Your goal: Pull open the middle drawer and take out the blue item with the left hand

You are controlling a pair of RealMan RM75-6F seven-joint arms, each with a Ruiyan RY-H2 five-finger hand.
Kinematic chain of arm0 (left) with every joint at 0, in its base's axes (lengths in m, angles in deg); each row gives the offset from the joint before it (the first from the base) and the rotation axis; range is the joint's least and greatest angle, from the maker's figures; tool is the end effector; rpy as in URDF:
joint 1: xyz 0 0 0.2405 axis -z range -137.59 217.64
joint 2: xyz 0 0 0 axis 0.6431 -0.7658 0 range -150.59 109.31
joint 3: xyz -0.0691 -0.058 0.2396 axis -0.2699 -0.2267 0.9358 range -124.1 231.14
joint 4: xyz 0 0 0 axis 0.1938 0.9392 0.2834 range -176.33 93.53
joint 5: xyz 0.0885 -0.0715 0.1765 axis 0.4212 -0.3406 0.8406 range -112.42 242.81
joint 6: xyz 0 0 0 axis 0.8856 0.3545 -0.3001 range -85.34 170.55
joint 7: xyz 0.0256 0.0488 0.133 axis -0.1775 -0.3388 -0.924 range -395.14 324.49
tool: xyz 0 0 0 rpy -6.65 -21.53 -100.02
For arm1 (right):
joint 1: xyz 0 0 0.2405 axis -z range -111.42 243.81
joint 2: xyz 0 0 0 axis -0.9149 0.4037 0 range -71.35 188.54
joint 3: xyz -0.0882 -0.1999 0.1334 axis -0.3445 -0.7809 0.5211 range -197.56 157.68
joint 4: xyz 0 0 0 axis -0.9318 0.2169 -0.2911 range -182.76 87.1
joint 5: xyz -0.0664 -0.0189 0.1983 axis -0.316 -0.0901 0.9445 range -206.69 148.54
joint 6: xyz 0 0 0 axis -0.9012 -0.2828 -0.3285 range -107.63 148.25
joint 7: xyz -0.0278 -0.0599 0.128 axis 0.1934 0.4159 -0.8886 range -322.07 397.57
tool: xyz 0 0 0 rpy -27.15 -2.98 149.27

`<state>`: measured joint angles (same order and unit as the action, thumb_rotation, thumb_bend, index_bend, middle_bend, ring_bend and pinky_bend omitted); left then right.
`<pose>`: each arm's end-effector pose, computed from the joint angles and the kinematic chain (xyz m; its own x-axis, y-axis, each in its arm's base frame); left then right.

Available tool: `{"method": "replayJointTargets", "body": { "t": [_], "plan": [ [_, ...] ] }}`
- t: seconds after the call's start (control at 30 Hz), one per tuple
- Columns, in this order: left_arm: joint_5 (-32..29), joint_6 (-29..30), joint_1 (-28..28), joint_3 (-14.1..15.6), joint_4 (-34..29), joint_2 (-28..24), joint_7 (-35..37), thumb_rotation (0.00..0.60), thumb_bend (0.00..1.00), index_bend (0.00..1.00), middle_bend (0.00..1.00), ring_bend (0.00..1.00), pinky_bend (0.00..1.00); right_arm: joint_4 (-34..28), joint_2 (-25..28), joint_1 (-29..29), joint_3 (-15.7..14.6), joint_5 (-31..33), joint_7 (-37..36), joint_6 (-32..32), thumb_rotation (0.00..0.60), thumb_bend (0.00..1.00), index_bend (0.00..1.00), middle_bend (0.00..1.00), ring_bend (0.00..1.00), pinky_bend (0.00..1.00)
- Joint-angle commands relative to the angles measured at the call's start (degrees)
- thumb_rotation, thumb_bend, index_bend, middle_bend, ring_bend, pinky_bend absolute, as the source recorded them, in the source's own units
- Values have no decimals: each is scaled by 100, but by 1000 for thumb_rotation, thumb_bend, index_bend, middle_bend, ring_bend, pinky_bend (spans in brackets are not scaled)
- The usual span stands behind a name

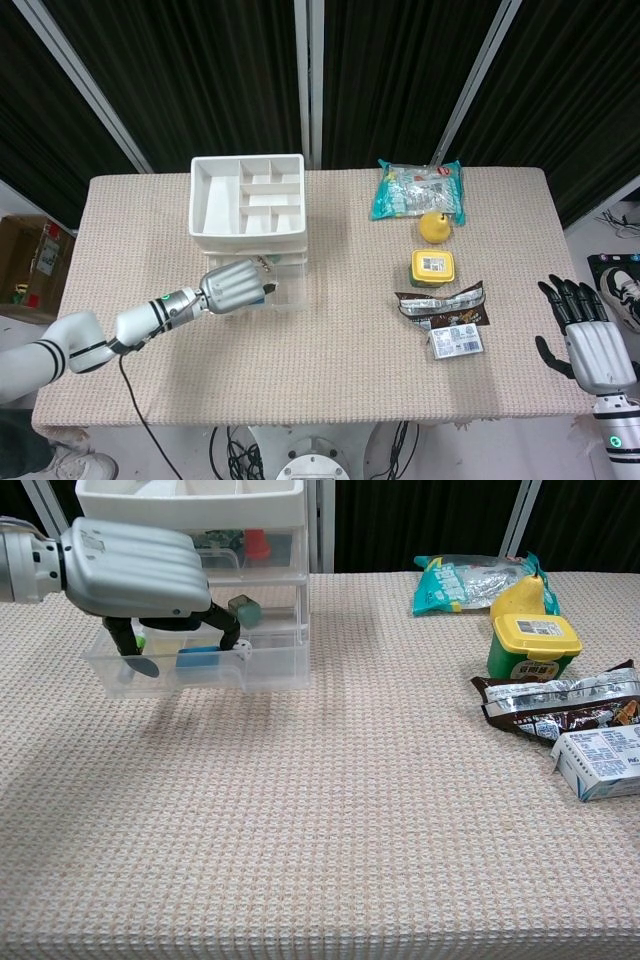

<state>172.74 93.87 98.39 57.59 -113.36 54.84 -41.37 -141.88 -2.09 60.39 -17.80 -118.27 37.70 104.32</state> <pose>-0.1276 0.3707 0.0269 0.8569 -0.2353 0.4586 0.0606 -0.8376 -0.5430 -0.3014 -0.1829 0.1680 0.4285 -0.0239 0.9032 -0.9014 -0.0801 0.4255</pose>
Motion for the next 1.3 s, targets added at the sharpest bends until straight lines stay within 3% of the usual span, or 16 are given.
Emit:
{"method": "replayJointTargets", "body": {
  "t": [0.03,0.27,0.5,0.83,1.13,1.3],
  "plan": [
    [-15,-43,40,34,-6,-18,59,600,54,370,842,928,1000,4,-5,1,6,5,2,4,600,331,0,0,0,0],
    [28,-86,150,158,11,-23,339,600,72,394,841,928,1000,4,-23,7,17,38,9,-2,600,330,0,0,0,0],
    [-2,-39,212,211,63,-27,650,600,263,508,841,928,1000,-7,-23,22,24,56,22,16,600,330,0,0,0,0],
    [-141,161,126,174,-29,-113,663,600,284,528,841,928,1000,16,-28,25,21,8,-6,42,600,330,0,0,0,0],
    [-516,959,-294,-227,-777,-576,194,600,284,527,841,928,1000,47,9,17,16,-105,-84,97,600,330,0,0,0,0],
    [-509,1420,-688,-229,-1571,-845,-383,600,284,527,841,928,1000,94,18,-22,11,-182,-153,83,600,330,0,0,0,0]
  ]
}}
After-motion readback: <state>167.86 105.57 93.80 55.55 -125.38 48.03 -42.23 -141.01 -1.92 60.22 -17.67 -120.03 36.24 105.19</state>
